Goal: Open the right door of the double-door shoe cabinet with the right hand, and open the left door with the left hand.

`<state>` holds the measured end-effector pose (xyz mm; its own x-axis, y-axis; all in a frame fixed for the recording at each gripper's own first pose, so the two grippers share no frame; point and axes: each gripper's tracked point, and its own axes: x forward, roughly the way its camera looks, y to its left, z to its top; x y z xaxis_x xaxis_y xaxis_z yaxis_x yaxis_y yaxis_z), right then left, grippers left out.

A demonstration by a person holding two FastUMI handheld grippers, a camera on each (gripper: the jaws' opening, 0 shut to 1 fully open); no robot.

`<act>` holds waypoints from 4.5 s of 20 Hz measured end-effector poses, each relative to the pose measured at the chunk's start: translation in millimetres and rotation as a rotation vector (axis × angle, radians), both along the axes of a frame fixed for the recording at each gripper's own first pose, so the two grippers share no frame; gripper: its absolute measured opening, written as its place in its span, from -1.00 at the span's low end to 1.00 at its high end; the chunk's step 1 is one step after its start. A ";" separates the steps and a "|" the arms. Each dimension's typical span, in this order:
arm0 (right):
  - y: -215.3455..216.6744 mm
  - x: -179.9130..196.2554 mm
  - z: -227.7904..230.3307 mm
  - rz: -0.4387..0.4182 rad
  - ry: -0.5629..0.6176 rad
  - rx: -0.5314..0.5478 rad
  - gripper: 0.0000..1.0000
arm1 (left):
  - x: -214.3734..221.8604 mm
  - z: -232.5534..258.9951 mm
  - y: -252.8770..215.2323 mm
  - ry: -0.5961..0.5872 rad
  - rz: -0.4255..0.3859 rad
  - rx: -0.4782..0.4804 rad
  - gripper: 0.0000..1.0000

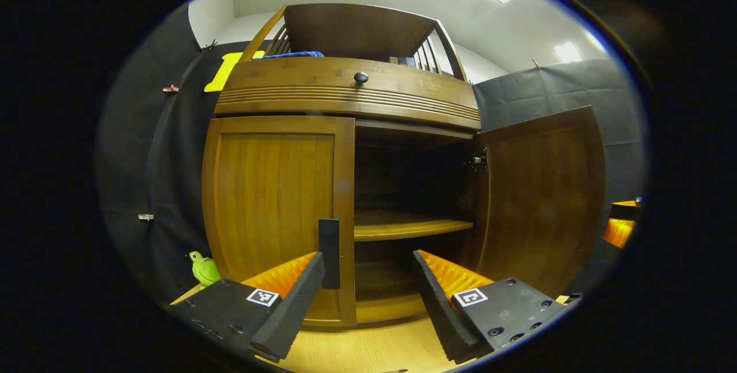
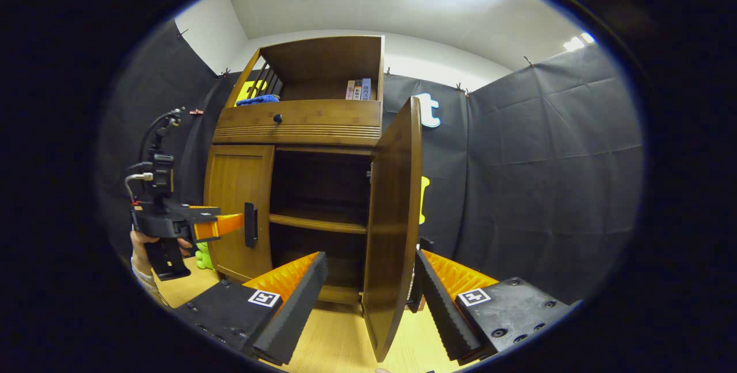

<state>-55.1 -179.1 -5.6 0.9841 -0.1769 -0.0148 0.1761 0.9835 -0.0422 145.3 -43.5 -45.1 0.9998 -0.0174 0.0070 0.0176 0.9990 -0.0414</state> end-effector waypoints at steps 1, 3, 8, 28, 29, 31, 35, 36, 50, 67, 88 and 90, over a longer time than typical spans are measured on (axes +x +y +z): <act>2.2 2.6 -0.5 0.012 0.001 0.013 0.93 | 9.1 -3.7 4.4 -0.005 0.008 0.004 0.89; 3.3 5.9 1.4 0.021 -0.005 0.027 0.93 | 27.9 -10.5 10.9 -0.012 0.020 0.000 0.89; 7.7 16.6 2.9 0.041 -0.030 0.020 0.94 | 67.7 -32.8 31.4 -0.008 0.073 0.013 0.83; 17.7 37.4 -11.5 0.118 -0.002 0.060 0.94 | 115.6 -67.4 57.7 0.030 0.108 -0.030 -0.26; 18.4 37.0 -11.1 0.117 0.001 0.061 0.94 | 114.0 -67.6 57.7 0.039 0.105 -0.031 -0.31; 16.8 35.8 -8.8 0.106 -0.003 0.055 0.92 | 109.7 -68.0 57.6 0.048 0.094 -0.024 -0.33; 20.3 32.9 -3.5 0.099 -0.010 0.048 0.94 | 83.7 -65.8 55.9 0.066 0.059 -0.026 -0.37; 22.2 32.3 -2.4 0.100 -0.013 0.048 0.92 | 75.4 -65.2 56.6 0.066 0.051 -0.024 -0.38; 88.7 25.9 5.4 0.194 0.005 0.030 0.94 | -35.8 -57.0 87.4 0.061 0.021 -0.040 -0.41; 141.4 36.1 0.4 0.308 0.004 0.091 0.94 | -123.7 -52.7 175.5 0.090 0.203 0.008 -0.62; 177.9 51.1 -3.3 0.319 0.014 0.122 0.92 | -191.0 -29.7 250.1 0.058 0.326 0.021 -0.92; 175.8 51.0 -0.1 0.297 0.004 0.111 0.90 | -194.6 -21.4 246.2 0.048 0.324 0.043 -0.90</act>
<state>-4.1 -3.2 -5.7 0.9924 0.1212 -0.0222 -0.1194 0.9905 0.0682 -49.3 202.8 -66.5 0.9526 0.3024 -0.0346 -0.3023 0.9532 0.0076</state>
